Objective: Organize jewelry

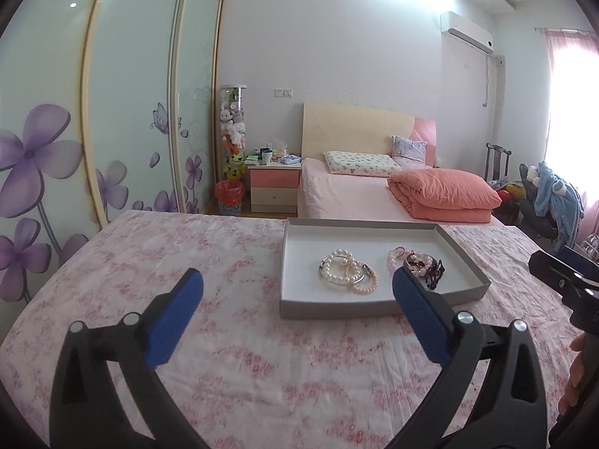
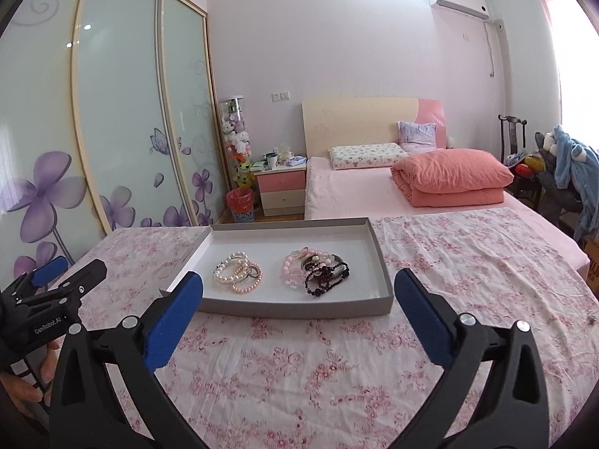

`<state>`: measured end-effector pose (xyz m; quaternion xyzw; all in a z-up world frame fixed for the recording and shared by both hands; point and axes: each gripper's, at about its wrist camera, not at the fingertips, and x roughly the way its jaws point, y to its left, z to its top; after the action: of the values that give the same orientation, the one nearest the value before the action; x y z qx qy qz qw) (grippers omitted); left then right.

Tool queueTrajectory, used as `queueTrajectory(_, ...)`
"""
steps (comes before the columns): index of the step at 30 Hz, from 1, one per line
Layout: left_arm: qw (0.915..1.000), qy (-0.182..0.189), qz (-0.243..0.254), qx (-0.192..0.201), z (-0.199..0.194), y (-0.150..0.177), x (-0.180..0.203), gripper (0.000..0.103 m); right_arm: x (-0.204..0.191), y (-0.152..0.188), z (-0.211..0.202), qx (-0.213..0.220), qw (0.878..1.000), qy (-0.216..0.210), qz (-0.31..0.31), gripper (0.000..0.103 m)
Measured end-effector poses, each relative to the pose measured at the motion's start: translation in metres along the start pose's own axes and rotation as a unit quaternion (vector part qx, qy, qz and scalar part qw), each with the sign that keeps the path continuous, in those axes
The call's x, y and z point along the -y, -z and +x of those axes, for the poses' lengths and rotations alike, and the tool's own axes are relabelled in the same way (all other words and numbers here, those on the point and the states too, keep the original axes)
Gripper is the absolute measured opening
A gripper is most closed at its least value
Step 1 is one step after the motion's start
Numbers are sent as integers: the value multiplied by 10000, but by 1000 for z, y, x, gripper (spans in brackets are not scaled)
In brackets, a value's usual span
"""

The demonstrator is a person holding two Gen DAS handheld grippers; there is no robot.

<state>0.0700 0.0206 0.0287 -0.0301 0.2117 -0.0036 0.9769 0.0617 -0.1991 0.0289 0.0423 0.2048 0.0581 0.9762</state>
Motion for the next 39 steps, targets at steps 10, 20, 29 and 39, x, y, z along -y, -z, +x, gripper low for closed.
queueTrajectory(10,9994,-164,24,308,-32,17,-3,99,-2,16,-27,250,9997,36,17,101)
queueTrajectory(20,9996,-91,119,250,-42,33,2,99,-11,38,-32,284,9994,4,-177,101)
queueTrajectory(29,9995,-128,141,240,-42,38,2,99,-5,42,-32,244,9997,9,-46,101)
queueTrajectory(39,9994,-121,161,280,-42,39,2,99,-5,42,-33,254,9997,-2,-30,101)
